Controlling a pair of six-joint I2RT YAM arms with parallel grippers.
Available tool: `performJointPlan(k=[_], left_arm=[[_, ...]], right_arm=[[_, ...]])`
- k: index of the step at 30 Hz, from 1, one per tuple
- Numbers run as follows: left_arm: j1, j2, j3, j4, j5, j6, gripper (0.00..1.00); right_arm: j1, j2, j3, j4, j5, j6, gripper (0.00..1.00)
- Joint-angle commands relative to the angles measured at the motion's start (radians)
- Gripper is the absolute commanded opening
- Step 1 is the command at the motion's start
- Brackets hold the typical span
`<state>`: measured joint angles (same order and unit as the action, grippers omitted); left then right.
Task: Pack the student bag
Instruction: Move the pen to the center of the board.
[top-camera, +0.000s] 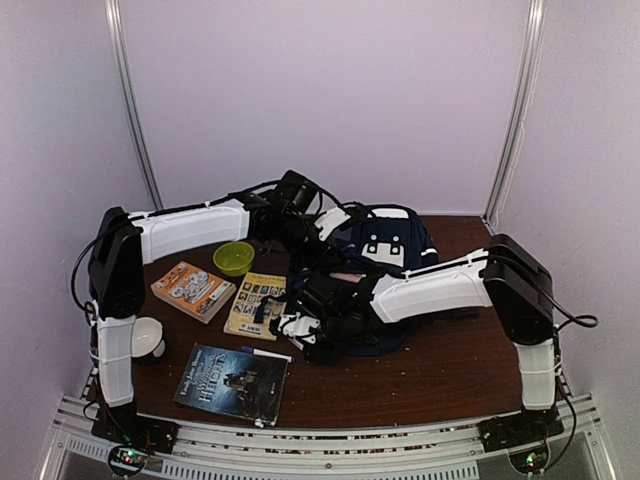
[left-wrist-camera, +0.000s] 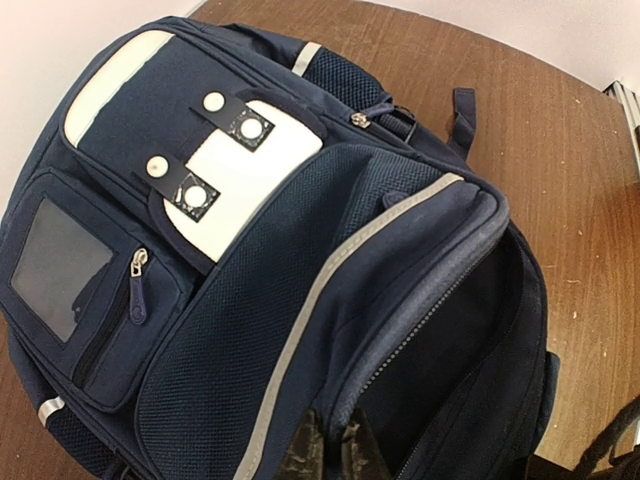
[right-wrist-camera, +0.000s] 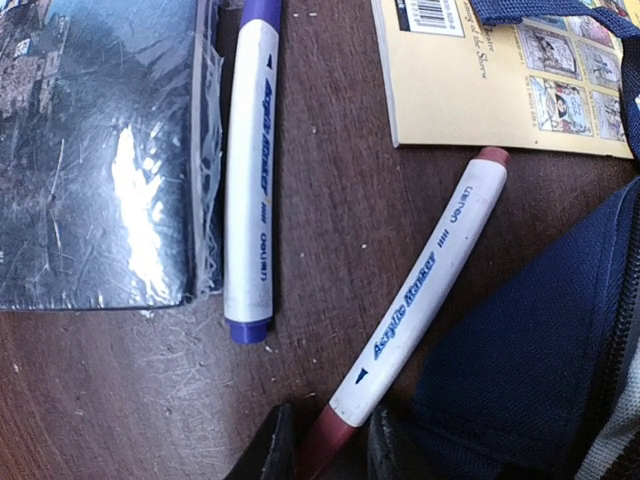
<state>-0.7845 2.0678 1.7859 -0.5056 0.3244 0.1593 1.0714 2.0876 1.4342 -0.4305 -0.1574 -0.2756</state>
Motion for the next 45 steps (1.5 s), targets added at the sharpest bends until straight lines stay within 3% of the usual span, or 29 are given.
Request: performJointPlan(k=[1, 6, 16, 23, 33, 45], left_arm=[[0.018, -0.053, -0.006, 0.018, -0.031, 0.005, 0.01], [0.017, -0.052, -0.006, 0.019, -0.030, 0.005, 0.01], [0.018, -0.052, -0.005, 0.018, -0.028, 0.003, 0.01], [0.016, -0.051, 0.000, 0.019, -0.019, -0.005, 0.01], [0.030, -0.053, -0.026, 0.031, -0.015, 0.036, 0.00], [0.057, -0.040, -0.048, 0.056, 0.048, 0.049, 0.00]], right_arm=[[-0.008, 0.028, -0.048, -0.104, 0.042, 0.009, 0.26], [-0.013, -0.007, -0.081, -0.139, 0.054, -0.003, 0.20], [-0.075, -0.120, -0.174, -0.239, 0.117, -0.079, 0.18], [-0.081, -0.239, -0.267, -0.221, 0.023, -0.115, 0.19], [-0.059, -0.163, -0.108, -0.168, -0.087, -0.121, 0.25], [-0.032, -0.021, 0.043, -0.126, -0.094, -0.092, 0.34]])
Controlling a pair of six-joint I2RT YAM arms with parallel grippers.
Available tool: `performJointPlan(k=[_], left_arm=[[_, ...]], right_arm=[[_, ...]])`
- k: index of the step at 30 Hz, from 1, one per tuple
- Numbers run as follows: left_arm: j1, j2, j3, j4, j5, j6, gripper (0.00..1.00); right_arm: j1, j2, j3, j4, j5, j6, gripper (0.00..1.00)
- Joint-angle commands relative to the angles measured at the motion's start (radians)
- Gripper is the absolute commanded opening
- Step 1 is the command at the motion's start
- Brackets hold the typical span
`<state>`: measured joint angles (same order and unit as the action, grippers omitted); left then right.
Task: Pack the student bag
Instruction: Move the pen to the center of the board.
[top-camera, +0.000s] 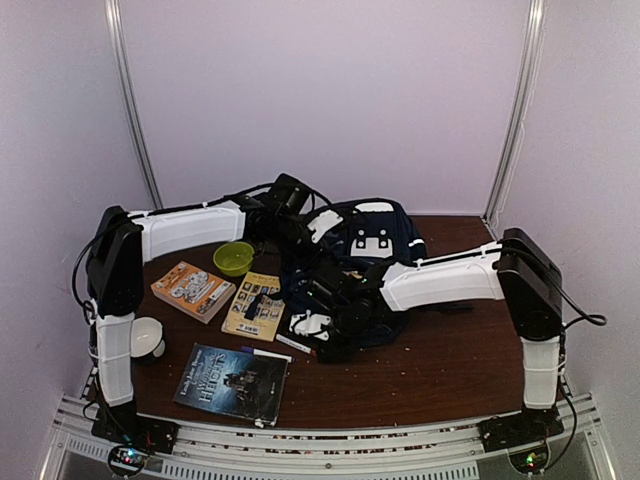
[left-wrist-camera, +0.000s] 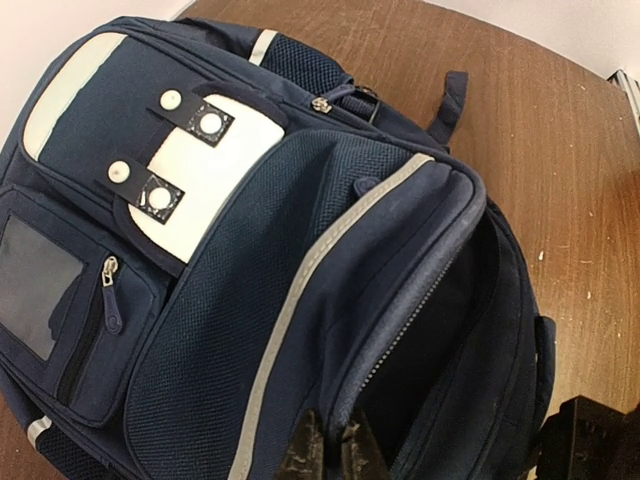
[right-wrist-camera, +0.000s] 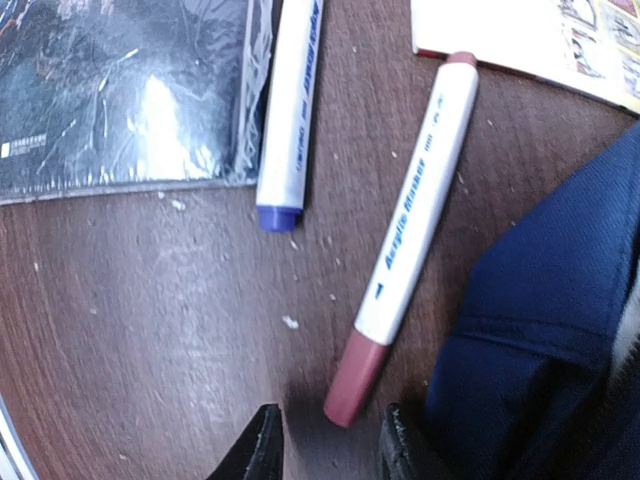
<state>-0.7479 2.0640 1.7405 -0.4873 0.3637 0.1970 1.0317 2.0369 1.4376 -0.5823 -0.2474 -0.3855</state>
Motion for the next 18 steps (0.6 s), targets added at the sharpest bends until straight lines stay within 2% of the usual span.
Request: performJointPlan(k=[1, 10, 18], left_arm=[[0.021, -0.035, -0.003, 0.038, 0.011, 0.010, 0.00], [0.021, -0.033, -0.001, 0.038, 0.012, 0.006, 0.00], [0.021, -0.035, 0.002, 0.033, 0.010, 0.009, 0.00]], right_arm=[[0.009, 0.037, 0.045, 0.028, 0.001, 0.022, 0.35], [0.008, 0.095, 0.078, 0.021, 0.092, 0.073, 0.35], [-0.001, 0.157, 0.109, -0.063, 0.045, 0.100, 0.25]])
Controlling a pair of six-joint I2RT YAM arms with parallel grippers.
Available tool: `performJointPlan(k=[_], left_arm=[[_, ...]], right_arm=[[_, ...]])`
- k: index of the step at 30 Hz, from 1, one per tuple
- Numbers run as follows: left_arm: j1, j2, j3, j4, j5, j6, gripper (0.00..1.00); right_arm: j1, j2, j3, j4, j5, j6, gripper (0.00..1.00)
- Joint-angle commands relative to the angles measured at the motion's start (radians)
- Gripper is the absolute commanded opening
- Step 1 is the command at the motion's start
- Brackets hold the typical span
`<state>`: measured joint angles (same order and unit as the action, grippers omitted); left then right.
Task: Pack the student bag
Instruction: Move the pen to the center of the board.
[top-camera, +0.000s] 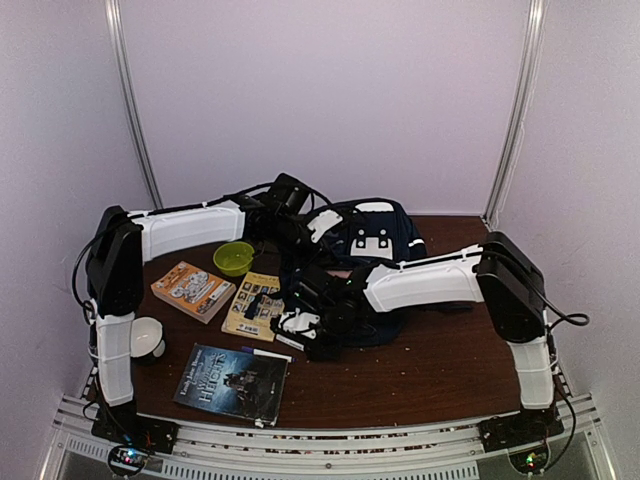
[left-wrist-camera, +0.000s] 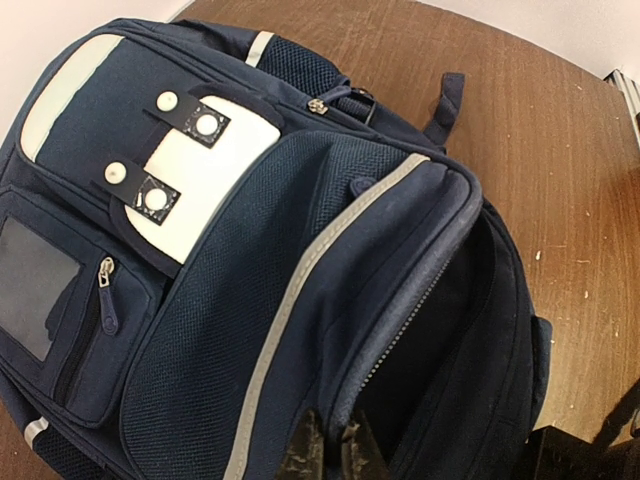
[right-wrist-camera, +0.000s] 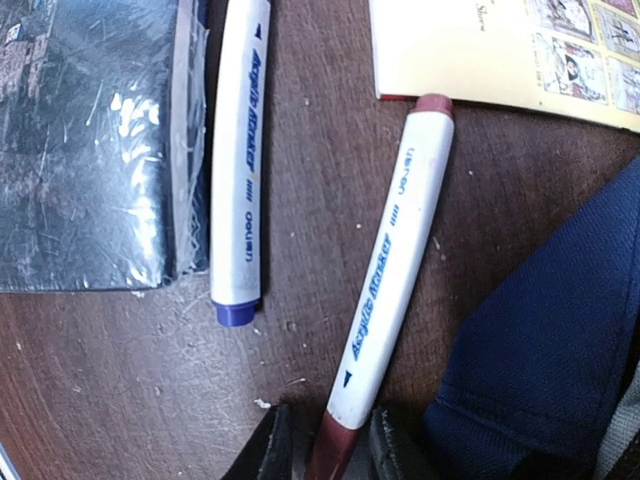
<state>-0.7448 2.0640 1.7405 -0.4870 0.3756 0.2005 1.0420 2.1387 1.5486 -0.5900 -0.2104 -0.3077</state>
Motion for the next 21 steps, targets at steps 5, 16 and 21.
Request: performJointPlan(k=[5, 16, 21], left_arm=[[0.018, -0.038, 0.001, 0.033, -0.003, 0.005, 0.00], [0.017, -0.048, 0.004, 0.032, -0.004, 0.004, 0.00], [0.018, -0.043, 0.008, 0.030, 0.002, -0.003, 0.00]], right_arm=[[-0.014, 0.017, -0.061, -0.083, 0.025, 0.025, 0.20], [-0.082, -0.160, -0.304, -0.164, 0.133, -0.035, 0.11], [-0.086, -0.281, -0.448, -0.202, 0.158, -0.157, 0.10]])
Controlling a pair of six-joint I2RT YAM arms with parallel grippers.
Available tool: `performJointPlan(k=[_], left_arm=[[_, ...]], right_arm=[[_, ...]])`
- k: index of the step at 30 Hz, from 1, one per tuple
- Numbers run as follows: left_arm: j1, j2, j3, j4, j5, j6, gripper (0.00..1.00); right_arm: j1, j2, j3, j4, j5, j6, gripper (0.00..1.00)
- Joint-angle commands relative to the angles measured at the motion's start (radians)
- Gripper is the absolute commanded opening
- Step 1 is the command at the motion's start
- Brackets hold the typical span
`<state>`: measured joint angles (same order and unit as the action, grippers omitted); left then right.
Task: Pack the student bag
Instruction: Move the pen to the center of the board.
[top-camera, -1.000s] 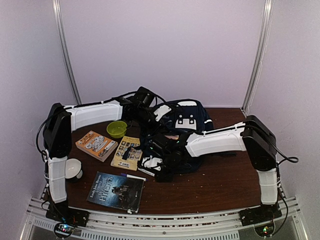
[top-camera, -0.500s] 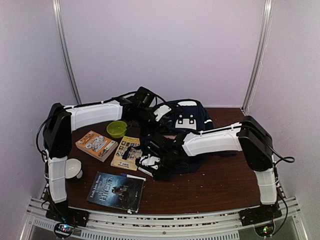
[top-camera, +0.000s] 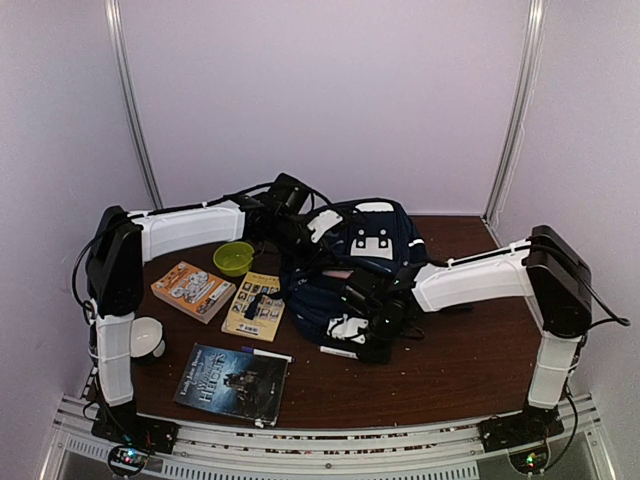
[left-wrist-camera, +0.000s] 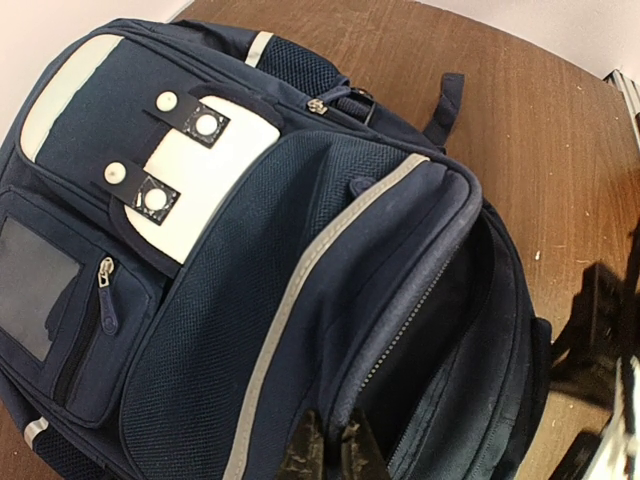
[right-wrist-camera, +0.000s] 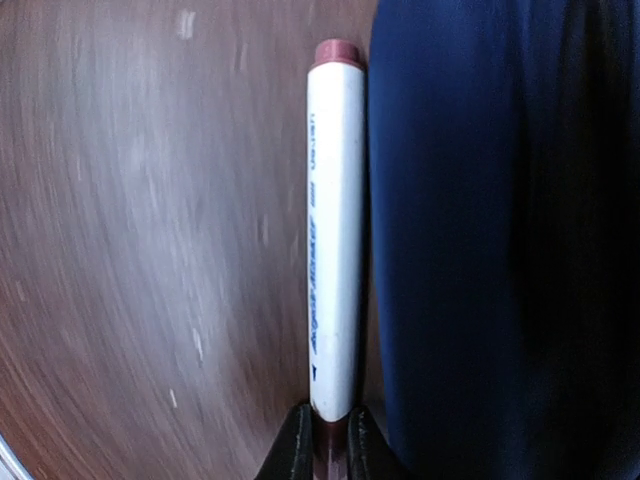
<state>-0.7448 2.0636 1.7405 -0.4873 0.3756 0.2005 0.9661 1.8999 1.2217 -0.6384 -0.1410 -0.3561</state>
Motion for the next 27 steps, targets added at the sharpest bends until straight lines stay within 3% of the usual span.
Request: performJointPlan(k=[1, 7, 13, 27], left_arm=[[0.018, -0.043, 0.009, 0.030, 0.004, -0.006, 0.00], [0.017, -0.039, 0.017, 0.026, 0.015, -0.014, 0.00], [0.018, -0.041, 0.022, 0.023, 0.020, -0.021, 0.00], [0.018, -0.043, 0.024, 0.023, 0.022, -0.024, 0.01]], right_arm=[[-0.009, -0.060, -0.146, -0.162, 0.087, -0.136, 0.10], [-0.017, -0.129, -0.207, -0.162, 0.122, -0.233, 0.11], [-0.021, -0.121, -0.105, -0.152, 0.022, -0.166, 0.30], [0.021, -0.038, -0.041, -0.073, -0.023, -0.109, 0.32]])
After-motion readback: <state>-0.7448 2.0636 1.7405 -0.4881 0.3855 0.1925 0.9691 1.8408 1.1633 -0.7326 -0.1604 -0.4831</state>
